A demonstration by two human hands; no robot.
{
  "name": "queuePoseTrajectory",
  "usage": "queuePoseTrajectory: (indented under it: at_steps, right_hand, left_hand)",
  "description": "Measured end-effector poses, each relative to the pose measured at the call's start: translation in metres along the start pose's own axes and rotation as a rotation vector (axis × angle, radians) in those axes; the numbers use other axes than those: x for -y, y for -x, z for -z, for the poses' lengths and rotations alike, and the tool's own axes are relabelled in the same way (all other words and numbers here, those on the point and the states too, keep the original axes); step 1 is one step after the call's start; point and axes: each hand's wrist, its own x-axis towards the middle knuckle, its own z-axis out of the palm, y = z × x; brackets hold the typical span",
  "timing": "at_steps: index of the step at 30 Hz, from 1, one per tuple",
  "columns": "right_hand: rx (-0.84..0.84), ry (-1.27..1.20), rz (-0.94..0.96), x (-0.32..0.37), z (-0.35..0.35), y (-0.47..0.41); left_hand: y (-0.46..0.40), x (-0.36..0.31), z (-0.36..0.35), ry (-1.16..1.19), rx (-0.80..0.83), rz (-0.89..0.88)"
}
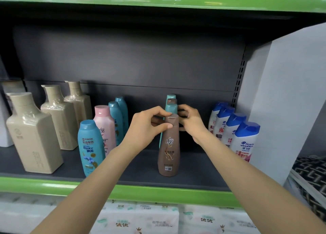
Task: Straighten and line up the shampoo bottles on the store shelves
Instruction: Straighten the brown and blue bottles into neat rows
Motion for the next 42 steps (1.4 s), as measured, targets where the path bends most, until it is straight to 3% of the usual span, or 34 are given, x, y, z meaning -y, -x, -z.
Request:
queuePoseTrajectory:
  at_steps: [6,9,12,16,19,26,42]
  right_hand:
    - [-0.001,-0.020,0.000,-0.006,-0.002,0.001]
    - [0.007,-0.009,0.006,-0.007,-0.001,-0.001]
    - [0.026,-0.045,-0.004,-0.006,0.003,-0.001]
    - [-0.123,-0.090,-0.031,-0.005,0.013,-0.011]
    - [-0.158,0.005,-0.044,0.001,0.019,-0.028]
    - [0.027,0.083,-0.006,0.003,0.008,-0.054]
    - [-0.134,0.096,0.035,0.006,0.030,-0.037]
  left_hand:
    - [-0.001,0.003,0.003,0.058,0.043,-0.043]
    - [-0.011,0.010,0.005,0.120,-0.061,-0.034]
    - [-0.031,0.025,0.004,-0.071,-0.043,-0.028]
    - [-0.049,0.037,-0.003,-0.215,0.104,-0.048]
    - [-0.053,0.042,-0.005,-0.175,0.124,-0.042]
    - [-0.057,0.042,-0.013,-0.129,0.070,-0.005]
    - [-0.057,0.038,-0.010,-0.119,0.081,0.006]
